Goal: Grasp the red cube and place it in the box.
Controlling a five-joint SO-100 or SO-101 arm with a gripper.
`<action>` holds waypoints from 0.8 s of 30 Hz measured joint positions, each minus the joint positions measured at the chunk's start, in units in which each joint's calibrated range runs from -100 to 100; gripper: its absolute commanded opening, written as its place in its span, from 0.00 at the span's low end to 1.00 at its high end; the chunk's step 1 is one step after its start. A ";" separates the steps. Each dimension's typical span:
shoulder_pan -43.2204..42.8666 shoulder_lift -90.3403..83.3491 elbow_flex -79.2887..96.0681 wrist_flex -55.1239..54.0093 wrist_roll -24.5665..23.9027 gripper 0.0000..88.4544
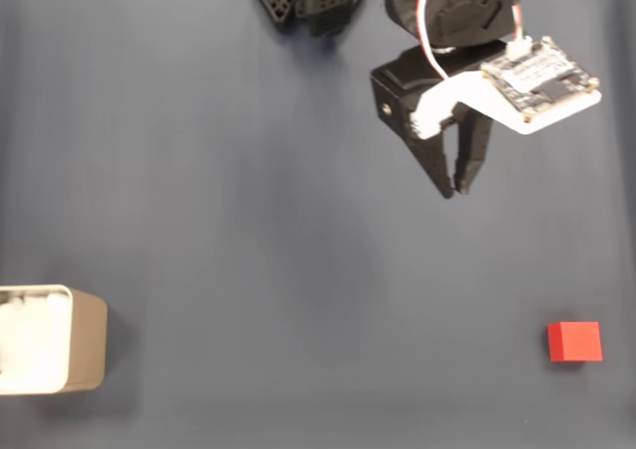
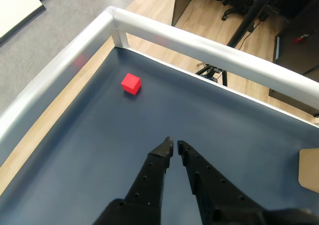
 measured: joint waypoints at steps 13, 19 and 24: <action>-4.08 8.68 -2.17 -4.38 0.83 0.02; -5.56 13.63 -5.24 -6.13 0.83 0.04; -5.86 18.06 -8.50 -7.16 0.83 0.07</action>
